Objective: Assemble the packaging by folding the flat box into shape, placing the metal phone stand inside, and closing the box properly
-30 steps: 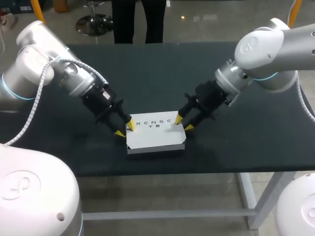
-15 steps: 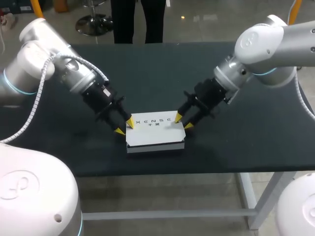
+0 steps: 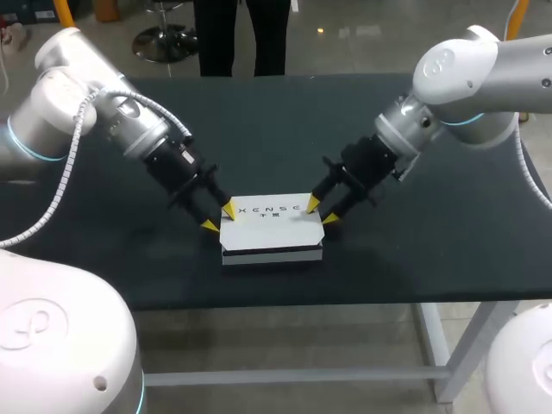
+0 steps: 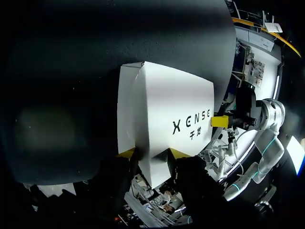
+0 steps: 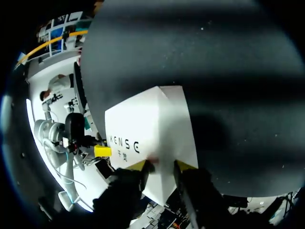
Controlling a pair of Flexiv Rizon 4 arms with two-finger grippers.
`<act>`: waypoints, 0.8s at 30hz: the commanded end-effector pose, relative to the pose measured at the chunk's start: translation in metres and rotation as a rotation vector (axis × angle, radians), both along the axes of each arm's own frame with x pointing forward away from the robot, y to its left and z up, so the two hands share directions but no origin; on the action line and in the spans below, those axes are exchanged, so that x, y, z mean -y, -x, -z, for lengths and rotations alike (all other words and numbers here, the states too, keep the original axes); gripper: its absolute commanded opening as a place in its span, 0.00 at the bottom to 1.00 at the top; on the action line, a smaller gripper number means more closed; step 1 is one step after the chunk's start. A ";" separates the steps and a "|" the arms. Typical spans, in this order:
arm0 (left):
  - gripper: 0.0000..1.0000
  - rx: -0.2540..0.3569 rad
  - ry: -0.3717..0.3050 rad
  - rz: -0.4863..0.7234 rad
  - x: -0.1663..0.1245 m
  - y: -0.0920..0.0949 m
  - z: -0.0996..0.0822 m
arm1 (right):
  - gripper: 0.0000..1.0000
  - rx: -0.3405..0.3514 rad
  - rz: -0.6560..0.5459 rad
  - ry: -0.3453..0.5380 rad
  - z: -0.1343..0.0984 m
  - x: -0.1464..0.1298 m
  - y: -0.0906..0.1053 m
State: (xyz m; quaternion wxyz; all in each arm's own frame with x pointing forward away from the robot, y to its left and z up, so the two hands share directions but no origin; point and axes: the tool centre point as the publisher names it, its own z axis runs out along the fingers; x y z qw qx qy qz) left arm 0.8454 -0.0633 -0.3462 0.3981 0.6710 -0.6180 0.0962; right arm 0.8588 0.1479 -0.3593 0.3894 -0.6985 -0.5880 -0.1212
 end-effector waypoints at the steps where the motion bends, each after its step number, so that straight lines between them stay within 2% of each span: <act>1: 0.43 0.003 -0.008 -0.010 0.006 0.001 -0.002 | 0.38 -0.013 -0.006 -0.004 -0.002 -0.004 -0.004; 24: 0.43 -0.045 -0.001 -0.059 0.006 -0.003 -0.011 | 0.40 -0.071 0.002 0.017 -0.008 -0.005 -0.006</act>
